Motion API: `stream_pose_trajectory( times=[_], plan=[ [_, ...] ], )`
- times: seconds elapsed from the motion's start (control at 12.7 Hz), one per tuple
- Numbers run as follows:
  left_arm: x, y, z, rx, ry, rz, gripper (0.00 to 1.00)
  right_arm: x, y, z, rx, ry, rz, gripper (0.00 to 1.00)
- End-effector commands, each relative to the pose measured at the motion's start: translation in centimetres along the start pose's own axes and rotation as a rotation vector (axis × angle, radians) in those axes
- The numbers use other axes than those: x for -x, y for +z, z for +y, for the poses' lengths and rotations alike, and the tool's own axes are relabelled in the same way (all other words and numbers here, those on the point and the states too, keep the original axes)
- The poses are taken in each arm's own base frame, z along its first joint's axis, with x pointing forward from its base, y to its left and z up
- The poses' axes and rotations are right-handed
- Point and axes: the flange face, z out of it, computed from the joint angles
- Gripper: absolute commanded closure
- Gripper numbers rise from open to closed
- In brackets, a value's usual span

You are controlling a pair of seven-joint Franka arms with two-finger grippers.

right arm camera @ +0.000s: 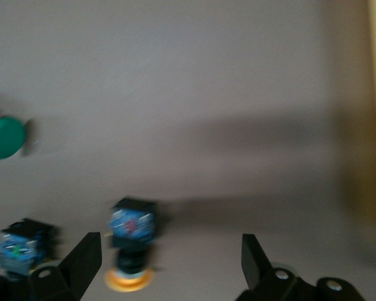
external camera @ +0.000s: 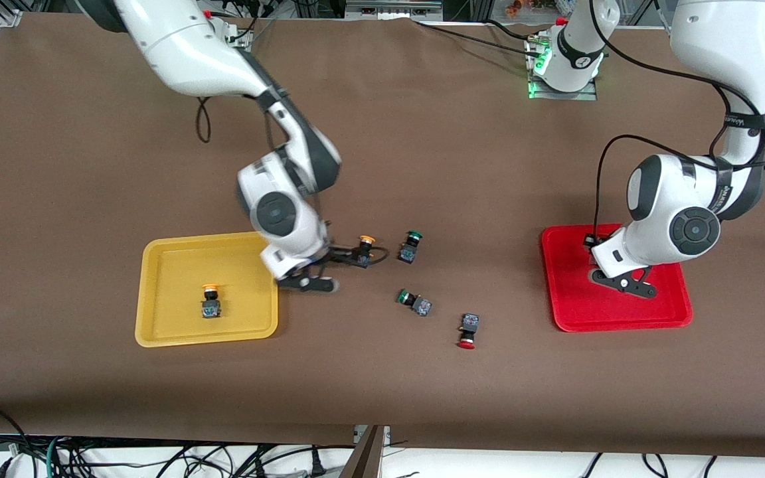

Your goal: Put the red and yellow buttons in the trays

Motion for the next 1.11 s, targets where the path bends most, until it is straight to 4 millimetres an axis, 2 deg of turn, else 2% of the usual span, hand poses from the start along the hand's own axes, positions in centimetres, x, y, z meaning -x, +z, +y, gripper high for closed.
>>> stream_pose_trajectory(
  times=[0.0, 0.08, 0.16, 0.24, 0.32, 0.47, 0.55, 0.63, 0.71, 0.87, 0.95, 1.03],
  plan=[
    [1.2, 3.8, 0.2, -0.029, 0.040, 0.069, 0.78, 1.8, 3.9, -1.9, -0.038, 0.123, 0.030, 0.01],
    [1.1, 3.8, 0.4, -0.029, 0.043, 0.072, 0.49, 2.6, 5.1, -2.6, -0.045, 0.123, 0.035, 0.01],
    [1.0, 3.4, 0.3, -0.031, 0.045, 0.075, 0.00, 3.0, 6.2, -2.7, -0.044, 0.117, 0.038, 0.05],
    [0.7, 2.8, 0.5, -0.035, 0.060, 0.085, 0.00, 3.3, 6.8, -2.5, -0.037, 0.113, 0.036, 0.14],
    [0.5, 1.7, 0.4, -0.037, 0.064, 0.095, 0.00, 3.2, 6.7, -2.4, -0.033, 0.107, 0.039, 0.30],
    [-0.8, -3.5, 0.4, -0.021, 0.058, 0.076, 0.00, 2.7, 6.4, -1.9, -0.027, 0.088, 0.045, 0.78],
    [-2.2, -7.2, 1.5, -0.009, 0.061, 0.091, 0.00, 2.1, 5.9, -1.4, -0.016, 0.068, 0.040, 0.99],
    [-3.4, -9.4, 2.7, 0.030, 0.054, 0.140, 0.00, 1.1, 4.2, -0.4, 0.010, 0.046, 0.021, 1.00],
    [-4.1, -9.6, 3.7, 0.110, 0.024, 0.169, 0.00, -0.2, 2.3, 1.0, 0.032, 0.006, 0.002, 1.00],
    [-6.7, -9.3, 6.8, 0.219, -0.037, 0.354, 0.00, -3.6, -1.6, 5.4, 0.064, -0.102, -0.039, 1.00],
    [-8.0, -8.4, 8.8, 0.225, -0.050, 0.415, 0.00, -5.7, -2.9, 8.3, 0.070, -0.161, -0.052, 1.00],
    [-9.2, -6.9, 11.5, 0.214, -0.034, 0.442, 0.00, -7.3, -3.1, 11.1, 0.080, -0.211, -0.076, 1.00]
  ],
)
